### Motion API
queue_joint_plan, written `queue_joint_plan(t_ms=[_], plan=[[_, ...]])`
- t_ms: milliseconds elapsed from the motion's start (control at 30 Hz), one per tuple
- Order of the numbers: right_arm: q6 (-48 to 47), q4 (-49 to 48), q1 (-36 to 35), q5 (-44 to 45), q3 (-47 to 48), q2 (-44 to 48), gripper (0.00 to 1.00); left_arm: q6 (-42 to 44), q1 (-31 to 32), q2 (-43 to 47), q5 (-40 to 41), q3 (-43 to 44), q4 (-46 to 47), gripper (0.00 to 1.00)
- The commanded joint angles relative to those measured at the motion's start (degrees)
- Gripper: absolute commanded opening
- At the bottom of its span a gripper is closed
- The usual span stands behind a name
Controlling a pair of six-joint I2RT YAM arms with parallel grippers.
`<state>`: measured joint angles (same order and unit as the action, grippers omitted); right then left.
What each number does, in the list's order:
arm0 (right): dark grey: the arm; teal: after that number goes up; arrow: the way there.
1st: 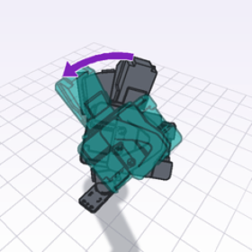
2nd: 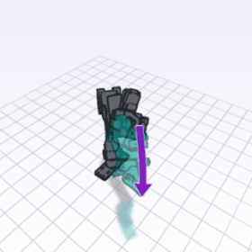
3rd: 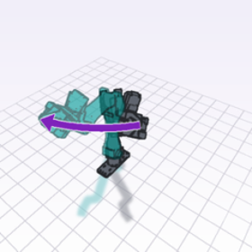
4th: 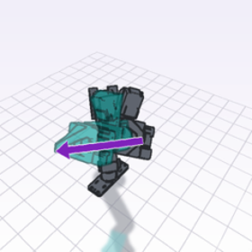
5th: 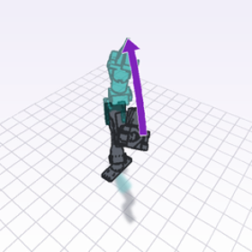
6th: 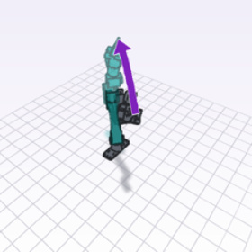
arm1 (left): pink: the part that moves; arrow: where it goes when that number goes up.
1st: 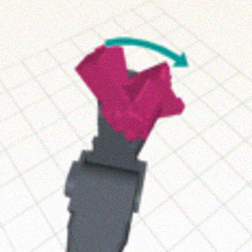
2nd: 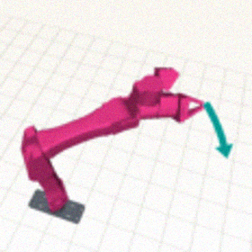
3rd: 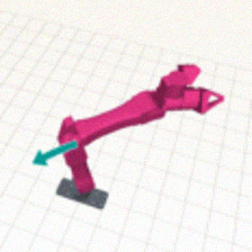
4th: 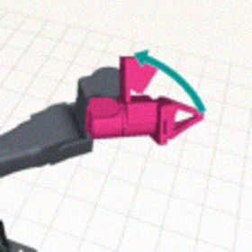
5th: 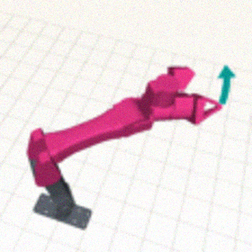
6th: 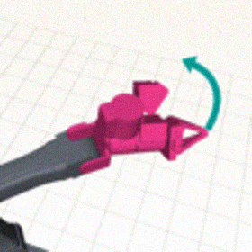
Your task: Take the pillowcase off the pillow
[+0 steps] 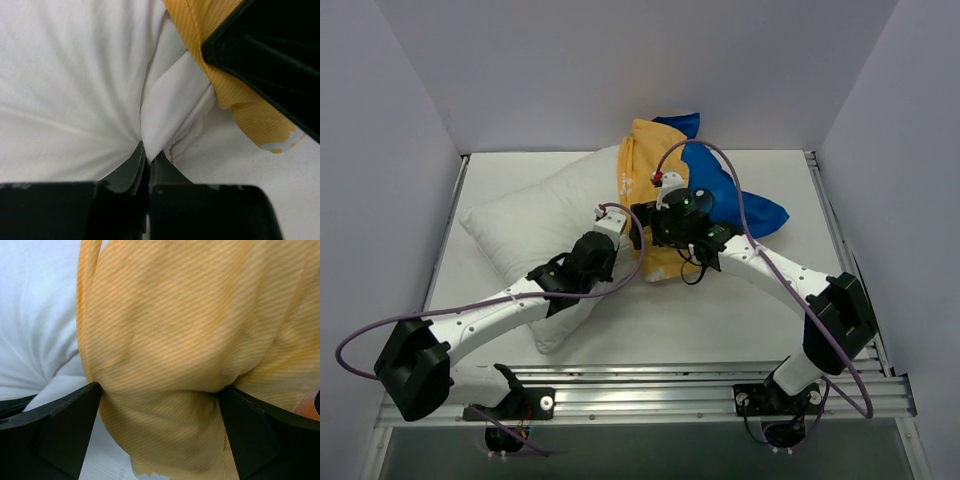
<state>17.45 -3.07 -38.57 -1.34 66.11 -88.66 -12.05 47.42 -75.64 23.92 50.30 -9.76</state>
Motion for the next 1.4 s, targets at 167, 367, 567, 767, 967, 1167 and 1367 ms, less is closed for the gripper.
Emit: queue_joint_plan(t_ms=[167, 367, 567, 767, 967, 1167, 1367], plan=[[1.09, 0.16, -2.39, 12.84, 0.86, -5.72, 0.71, -3.50, -0.49, 4.88, -2.48, 2.16, -7.01, 0.02], [4.69, 5.97, 3.66, 23.40, 2.27, -7.40, 0.00, -3.33, -1.36, 10.06, 0.86, 6.64, -15.88, 0.02], [8.21, 10.27, 17.79, 25.95, 5.96, -6.35, 0.00, -5.17, -8.56, 15.95, 2.01, 8.84, -25.46, 0.02], [11.99, 12.21, 31.69, 22.88, 12.28, -5.03, 0.00, -4.82, -17.00, 22.98, 2.27, 10.08, -33.21, 0.02], [12.70, 12.39, 42.60, 17.87, 17.21, -5.38, 0.00, -3.07, -21.84, 27.38, 4.55, 11.83, -37.96, 0.02], [10.68, 13.88, 45.07, 14.44, 23.27, -6.52, 0.00, -2.89, -23.25, 28.00, 7.19, 13.50, -38.58, 0.02], [6.64, 12.92, 44.98, 6.64, 34.16, -9.50, 0.00, -3.68, -23.78, 24.49, 7.11, 15.17, -37.00, 0.02]])
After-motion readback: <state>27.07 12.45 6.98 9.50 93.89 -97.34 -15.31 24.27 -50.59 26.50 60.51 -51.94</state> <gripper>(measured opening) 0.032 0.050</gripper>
